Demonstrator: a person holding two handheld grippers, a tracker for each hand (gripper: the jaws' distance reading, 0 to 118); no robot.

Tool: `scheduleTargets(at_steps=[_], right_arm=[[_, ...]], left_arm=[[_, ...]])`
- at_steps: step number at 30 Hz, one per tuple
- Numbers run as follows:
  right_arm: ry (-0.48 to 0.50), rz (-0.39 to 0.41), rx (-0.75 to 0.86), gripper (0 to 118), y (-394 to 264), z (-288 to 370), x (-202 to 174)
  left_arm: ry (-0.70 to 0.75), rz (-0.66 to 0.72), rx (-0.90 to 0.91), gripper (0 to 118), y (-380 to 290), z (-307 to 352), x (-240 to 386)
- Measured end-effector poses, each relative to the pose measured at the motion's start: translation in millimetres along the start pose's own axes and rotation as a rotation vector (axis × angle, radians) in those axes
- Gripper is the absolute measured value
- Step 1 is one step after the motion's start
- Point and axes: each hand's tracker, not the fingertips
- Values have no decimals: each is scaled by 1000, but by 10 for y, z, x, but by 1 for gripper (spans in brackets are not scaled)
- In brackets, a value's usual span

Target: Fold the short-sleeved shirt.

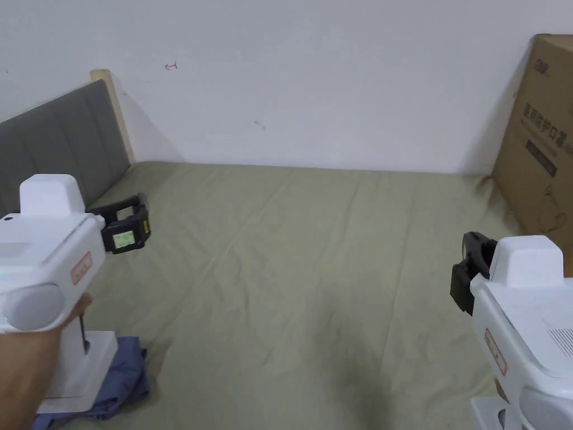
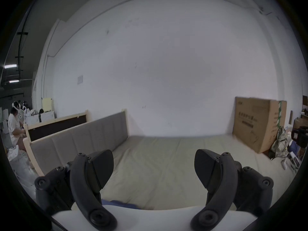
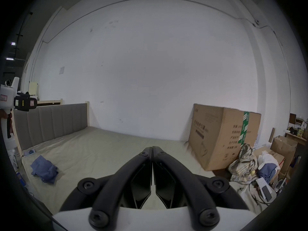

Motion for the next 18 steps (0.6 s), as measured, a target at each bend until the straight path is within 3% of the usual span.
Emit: scheduleTargets(at_steps=[8, 10, 12, 14, 16, 18], right_arm=[[-64, 19, 57, 0, -65, 121, 391], [-72, 21, 59, 0, -107, 135, 447], [-78, 18, 61, 0, -134, 150, 493], [-82, 14, 62, 0, -164, 152, 518], [-88, 12, 62, 0, -180, 150, 543], [-92, 13, 64, 0, -189, 150, 540]], left_arm=[[-95, 61, 125, 99, -290, 202, 814], [-100, 46, 137, 92, -391, 204, 940], [-112, 30, 148, 77, -488, 235, 1059], [-144, 25, 144, 45, -583, 222, 1109], [-172, 32, 127, 0, -627, 229, 1164], [-179, 18, 119, 0, -666, 206, 1187]])
